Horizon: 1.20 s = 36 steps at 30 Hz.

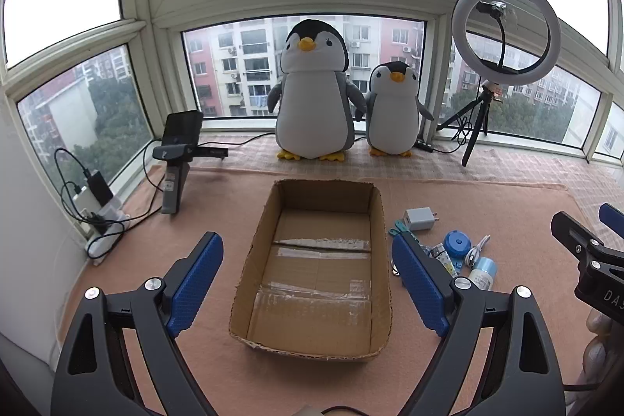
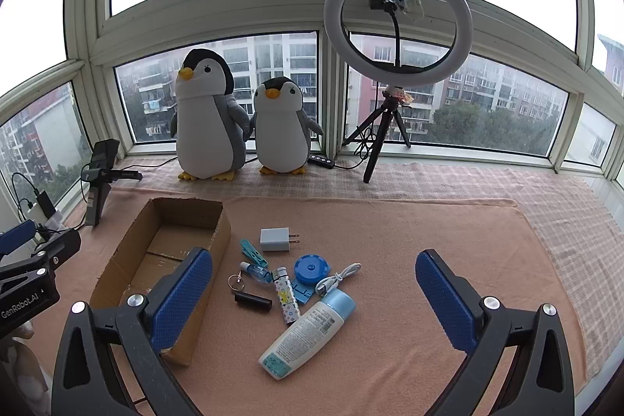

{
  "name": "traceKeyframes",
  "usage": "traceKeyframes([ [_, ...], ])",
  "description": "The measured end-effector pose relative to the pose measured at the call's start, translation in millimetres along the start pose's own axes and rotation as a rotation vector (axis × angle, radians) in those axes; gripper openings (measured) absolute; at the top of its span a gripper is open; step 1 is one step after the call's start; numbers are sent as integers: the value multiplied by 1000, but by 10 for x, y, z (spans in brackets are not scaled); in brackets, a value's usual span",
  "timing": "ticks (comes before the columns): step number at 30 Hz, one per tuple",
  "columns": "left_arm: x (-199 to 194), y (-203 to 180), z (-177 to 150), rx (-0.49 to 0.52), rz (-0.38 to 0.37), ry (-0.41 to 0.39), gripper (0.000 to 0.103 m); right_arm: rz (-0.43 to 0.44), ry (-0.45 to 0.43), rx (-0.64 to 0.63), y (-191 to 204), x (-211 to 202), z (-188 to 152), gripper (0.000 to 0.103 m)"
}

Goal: Organize rigid objects
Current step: 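Move the right tool toward the scattered items beside the box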

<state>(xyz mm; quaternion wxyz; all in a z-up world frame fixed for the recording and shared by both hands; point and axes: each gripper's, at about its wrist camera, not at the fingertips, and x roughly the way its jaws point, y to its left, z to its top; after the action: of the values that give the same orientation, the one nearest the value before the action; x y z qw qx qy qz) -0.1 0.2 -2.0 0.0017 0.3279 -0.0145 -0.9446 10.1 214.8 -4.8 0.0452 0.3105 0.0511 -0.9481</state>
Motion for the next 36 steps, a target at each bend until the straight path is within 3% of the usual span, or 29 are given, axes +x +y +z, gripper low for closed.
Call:
traceKeyframes([
  [36,30,-5,-26,3,-3,6,89,15,14,-19,30,36,-44,103],
])
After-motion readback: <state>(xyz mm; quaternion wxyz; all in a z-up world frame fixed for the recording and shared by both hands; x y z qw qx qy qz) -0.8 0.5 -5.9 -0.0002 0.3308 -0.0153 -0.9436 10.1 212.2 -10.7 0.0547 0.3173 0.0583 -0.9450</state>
